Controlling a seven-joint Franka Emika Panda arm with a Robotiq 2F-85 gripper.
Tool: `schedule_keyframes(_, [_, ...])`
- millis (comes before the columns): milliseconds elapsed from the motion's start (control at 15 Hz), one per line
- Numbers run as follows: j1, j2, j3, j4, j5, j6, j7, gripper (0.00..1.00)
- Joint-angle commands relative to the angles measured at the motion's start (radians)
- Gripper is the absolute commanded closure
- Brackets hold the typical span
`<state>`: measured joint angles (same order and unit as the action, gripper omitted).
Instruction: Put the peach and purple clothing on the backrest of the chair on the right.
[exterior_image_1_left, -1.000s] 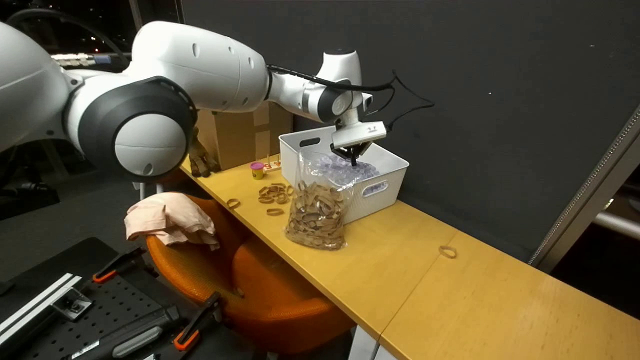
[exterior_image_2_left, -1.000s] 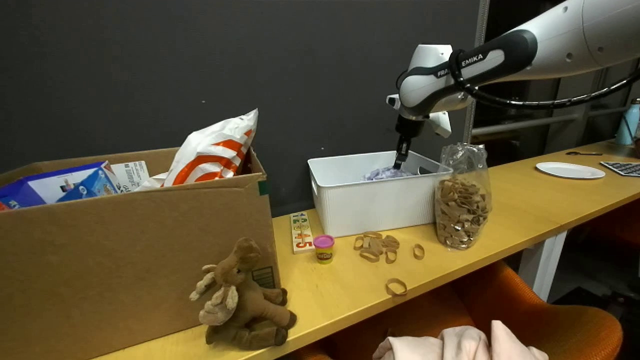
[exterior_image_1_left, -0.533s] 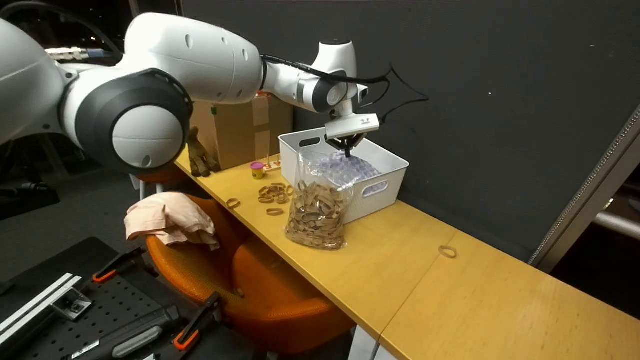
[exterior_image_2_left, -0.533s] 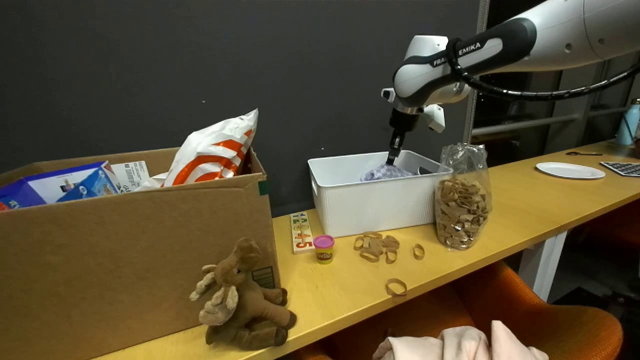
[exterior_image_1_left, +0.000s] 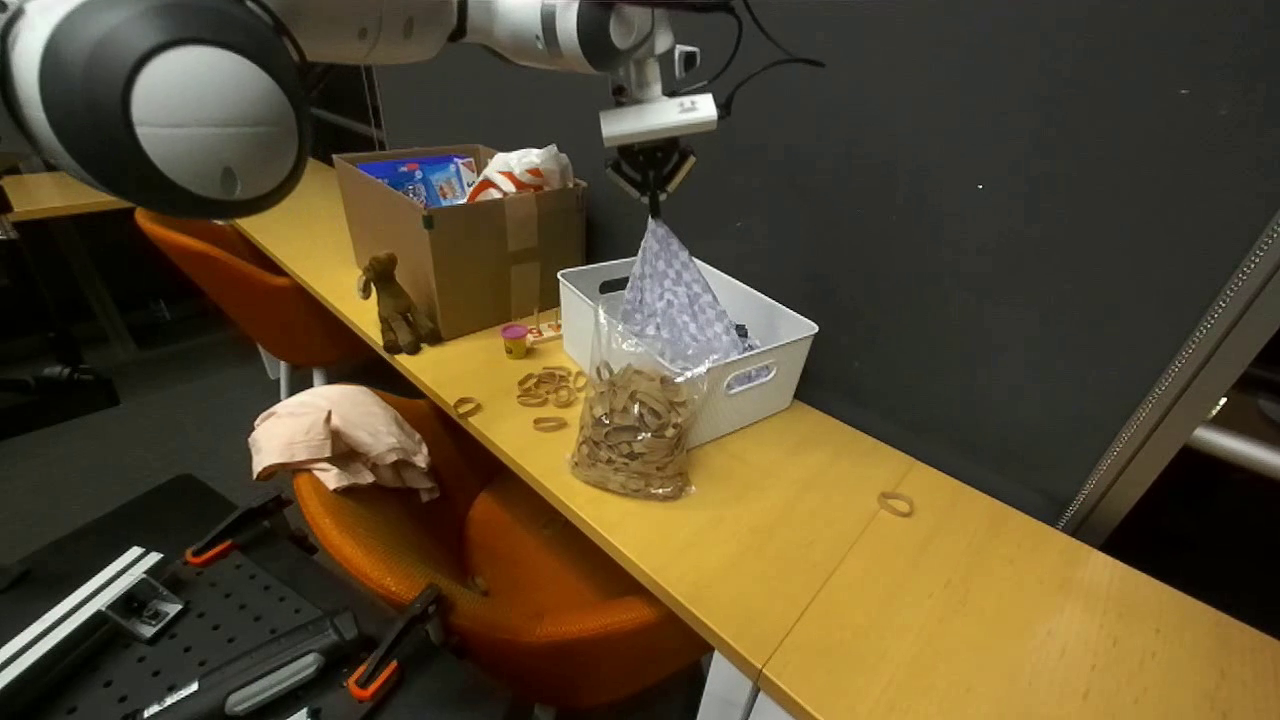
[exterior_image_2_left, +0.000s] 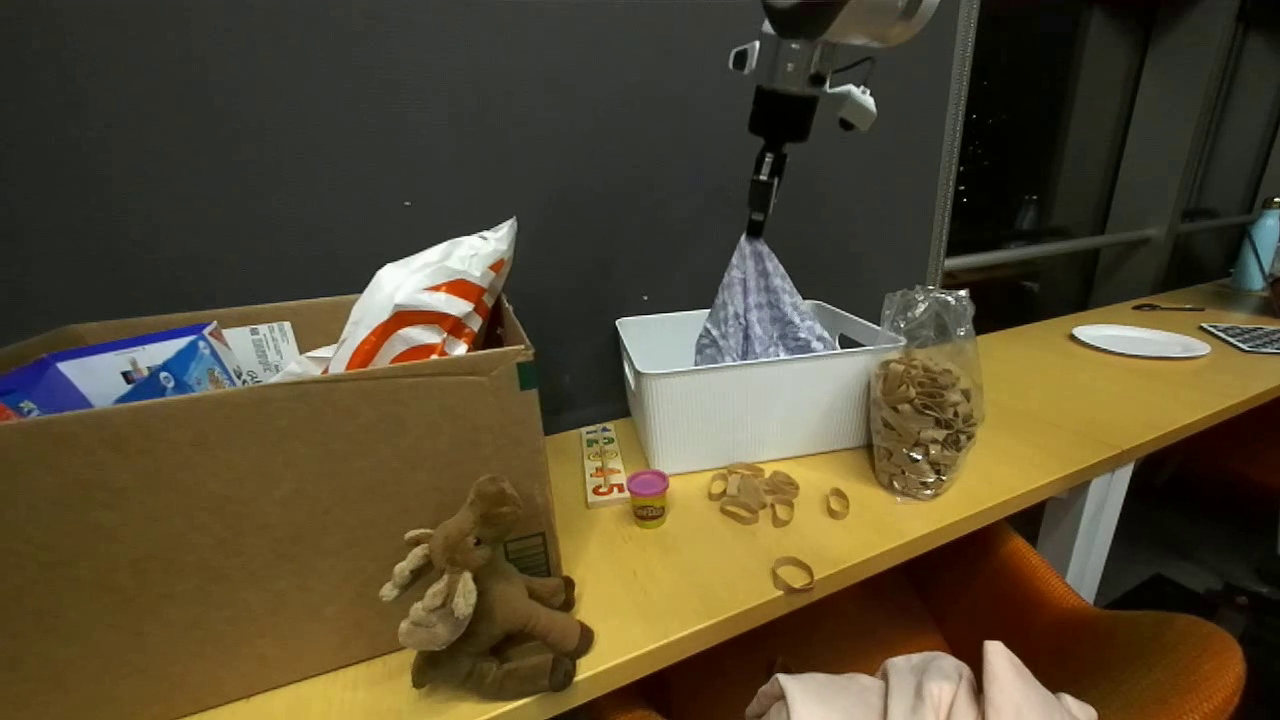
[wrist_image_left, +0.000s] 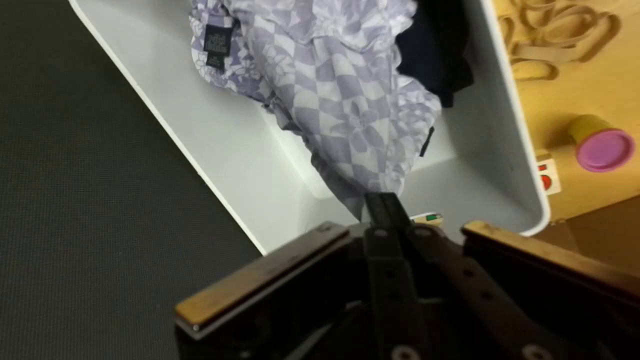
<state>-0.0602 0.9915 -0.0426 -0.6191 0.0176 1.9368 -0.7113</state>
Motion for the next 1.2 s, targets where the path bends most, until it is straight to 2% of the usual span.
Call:
schedule_keyframes(0, [0.030, -0.162, -0.011, -0.120, -0.018, -0.164, 0.018, 1.00])
schedule_keyframes(200, [0.054, -0.268, -0.017, -0.180, -0.051, -0.227, 0.009, 1.00])
schedule_keyframes(667, [0.106, -0.538, -0.013, -0.319, -0.133, -0.221, 0.022, 1.00])
schedule_keyframes(1133, [0.221, -0.844, 0.010, -0.523, -0.217, -0.217, 0.042, 1.00])
